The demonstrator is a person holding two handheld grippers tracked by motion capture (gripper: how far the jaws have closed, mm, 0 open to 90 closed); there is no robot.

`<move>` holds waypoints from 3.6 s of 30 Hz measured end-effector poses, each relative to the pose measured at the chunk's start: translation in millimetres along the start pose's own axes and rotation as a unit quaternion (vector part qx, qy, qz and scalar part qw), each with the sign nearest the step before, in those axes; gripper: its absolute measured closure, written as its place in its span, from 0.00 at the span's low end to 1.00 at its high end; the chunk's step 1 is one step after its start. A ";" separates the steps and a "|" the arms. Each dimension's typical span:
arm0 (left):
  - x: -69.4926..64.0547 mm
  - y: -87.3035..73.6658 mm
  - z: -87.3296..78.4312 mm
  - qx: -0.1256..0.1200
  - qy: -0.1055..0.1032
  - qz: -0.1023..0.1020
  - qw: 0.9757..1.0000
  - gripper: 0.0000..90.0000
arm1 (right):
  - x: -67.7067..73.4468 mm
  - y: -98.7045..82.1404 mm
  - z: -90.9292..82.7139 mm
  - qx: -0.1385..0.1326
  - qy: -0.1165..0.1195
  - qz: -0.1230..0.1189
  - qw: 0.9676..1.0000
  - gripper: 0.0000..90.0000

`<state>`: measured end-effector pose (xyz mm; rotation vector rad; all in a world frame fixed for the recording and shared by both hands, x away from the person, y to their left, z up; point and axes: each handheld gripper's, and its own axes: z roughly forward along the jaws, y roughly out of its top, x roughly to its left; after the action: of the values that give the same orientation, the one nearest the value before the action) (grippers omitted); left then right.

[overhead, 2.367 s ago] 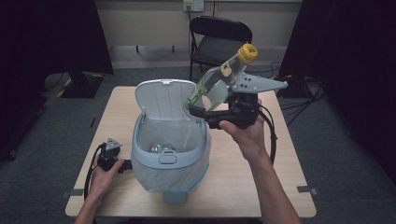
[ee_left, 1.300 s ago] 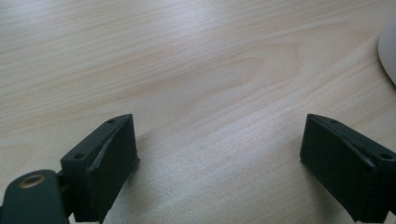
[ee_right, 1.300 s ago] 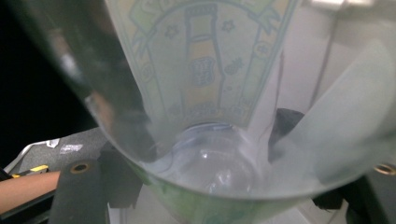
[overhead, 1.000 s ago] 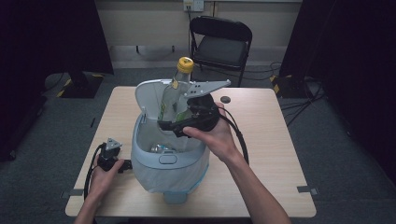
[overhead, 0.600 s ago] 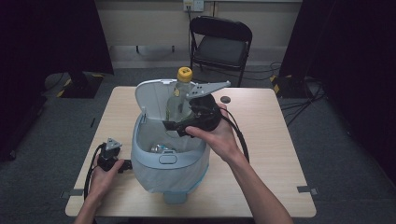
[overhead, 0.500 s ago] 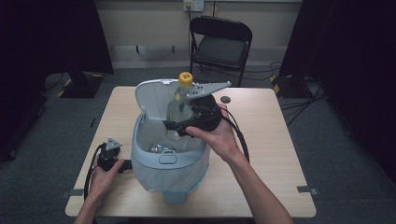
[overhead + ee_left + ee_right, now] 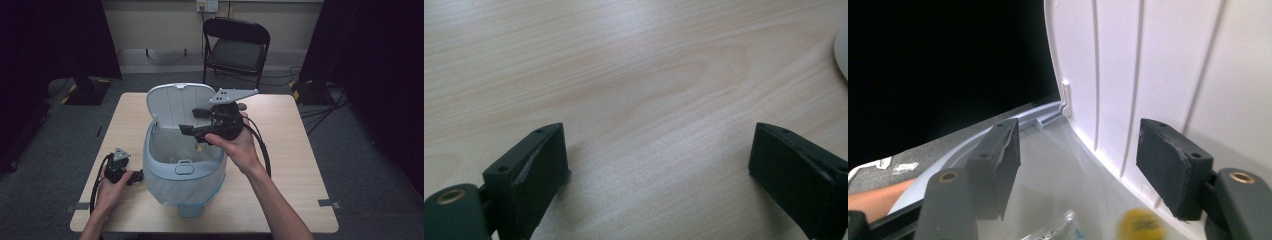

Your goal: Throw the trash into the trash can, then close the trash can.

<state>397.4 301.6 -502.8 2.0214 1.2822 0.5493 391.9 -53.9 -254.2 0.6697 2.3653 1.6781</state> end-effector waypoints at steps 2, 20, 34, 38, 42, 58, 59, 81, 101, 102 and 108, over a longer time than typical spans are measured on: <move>0.1 0.2 0.0 0.000 0.001 0.001 1.000 0.09 | -1.3 -2.7 -0.6 0.001 0.000 -0.002 1.000 0.38; 0.1 0.1 -0.1 0.001 0.000 0.001 1.000 0.09 | -21.9 -19.1 -31.9 -0.015 -0.046 0.008 0.999 0.40; -0.1 0.0 0.0 0.000 0.000 0.000 1.000 0.09 | -49.1 -43.1 -52.7 -0.014 -0.085 0.043 0.995 0.32; -0.1 0.0 0.0 0.000 0.000 0.000 1.000 0.09 | -58.4 -45.3 -53.1 -0.007 -0.100 0.046 0.994 0.30; 0.0 0.1 0.0 0.000 0.000 0.000 1.000 0.09 | -69.0 -47.2 -50.3 -0.003 -0.116 0.056 0.992 0.28; 0.0 0.1 0.0 0.000 0.001 0.000 1.000 0.09 | -92.8 -37.4 -36.2 0.000 -0.134 0.068 0.989 0.27; 0.0 0.1 0.0 0.000 0.001 0.000 1.000 0.09 | -94.5 -36.3 -35.3 0.002 -0.137 0.067 0.988 0.27; -0.3 0.0 -0.3 0.001 0.002 0.000 1.000 0.09 | -124.8 -11.0 1.4 -0.001 -0.149 0.068 0.987 0.26; -0.4 -0.1 -0.1 0.000 0.002 -0.001 1.000 0.09 | -118.4 10.4 11.2 -0.025 -0.097 0.070 0.993 0.28; -0.3 0.0 -0.1 0.000 0.002 -0.001 1.000 0.09 | -118.4 10.8 10.3 -0.027 -0.094 0.071 0.993 0.28; -0.3 -0.1 -0.2 0.000 0.002 -0.001 1.000 0.09 | -114.1 11.7 4.9 -0.031 -0.069 0.063 0.995 0.29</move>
<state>397.1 301.3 -502.7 2.0198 1.2865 0.5521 498.0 -97.7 -258.9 0.9102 2.2087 1.6875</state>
